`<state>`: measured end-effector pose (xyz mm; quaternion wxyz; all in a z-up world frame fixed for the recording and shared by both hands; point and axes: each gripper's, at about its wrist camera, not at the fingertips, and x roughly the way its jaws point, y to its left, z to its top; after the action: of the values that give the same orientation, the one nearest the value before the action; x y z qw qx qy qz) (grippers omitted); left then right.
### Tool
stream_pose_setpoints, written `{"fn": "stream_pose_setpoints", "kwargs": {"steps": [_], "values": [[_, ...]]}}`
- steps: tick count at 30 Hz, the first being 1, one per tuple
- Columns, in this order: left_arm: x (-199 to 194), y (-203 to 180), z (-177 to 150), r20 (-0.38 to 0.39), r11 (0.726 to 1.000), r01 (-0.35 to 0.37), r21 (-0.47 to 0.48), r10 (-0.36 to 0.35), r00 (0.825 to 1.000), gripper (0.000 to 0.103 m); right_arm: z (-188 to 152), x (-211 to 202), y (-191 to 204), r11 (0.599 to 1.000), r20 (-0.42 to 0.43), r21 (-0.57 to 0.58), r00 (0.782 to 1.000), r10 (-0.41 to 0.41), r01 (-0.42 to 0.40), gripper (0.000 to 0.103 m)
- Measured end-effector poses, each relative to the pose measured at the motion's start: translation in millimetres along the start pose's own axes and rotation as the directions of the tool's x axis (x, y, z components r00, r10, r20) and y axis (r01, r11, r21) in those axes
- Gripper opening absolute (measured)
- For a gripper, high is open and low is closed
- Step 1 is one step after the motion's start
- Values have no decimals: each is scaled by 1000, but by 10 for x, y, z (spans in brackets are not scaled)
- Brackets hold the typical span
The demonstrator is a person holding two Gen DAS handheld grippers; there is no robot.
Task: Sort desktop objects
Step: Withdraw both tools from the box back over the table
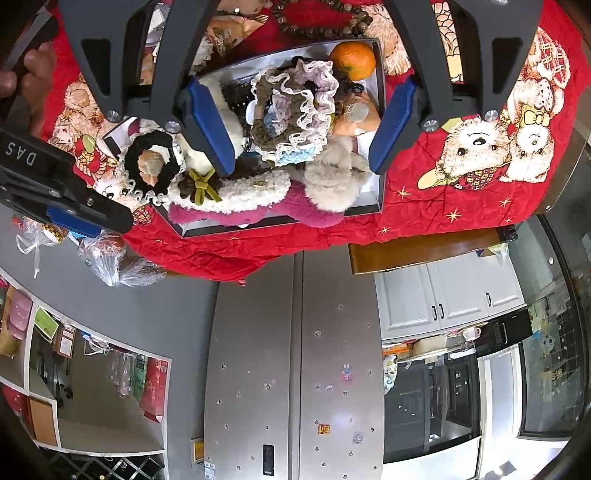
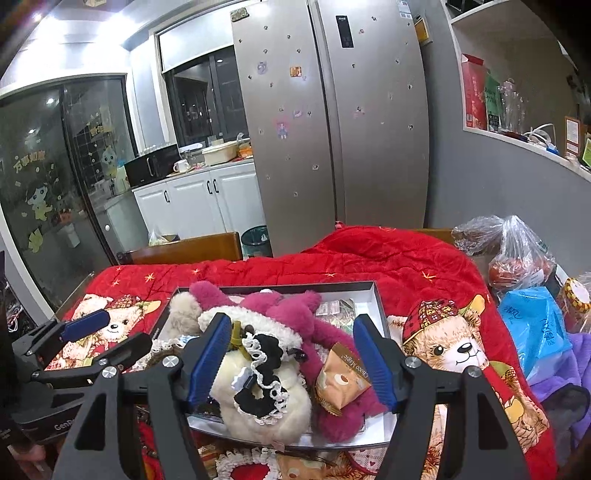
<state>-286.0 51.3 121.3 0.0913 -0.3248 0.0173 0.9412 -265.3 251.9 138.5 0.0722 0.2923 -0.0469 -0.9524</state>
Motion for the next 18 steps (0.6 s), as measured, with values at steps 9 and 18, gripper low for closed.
{"fn": "stream_pose_setpoints", "kwargs": {"steps": [9, 18], "values": [[-513, 19, 85, 32, 998, 48, -39, -47, 998, 91, 39, -326, 121, 999, 16, -35, 1000, 11, -11, 70], [-1494, 13, -113, 105, 999, -34, -6, 34, 994, 103, 54, -1231, 258, 998, 101, -69, 995, 10, -3, 83]]}}
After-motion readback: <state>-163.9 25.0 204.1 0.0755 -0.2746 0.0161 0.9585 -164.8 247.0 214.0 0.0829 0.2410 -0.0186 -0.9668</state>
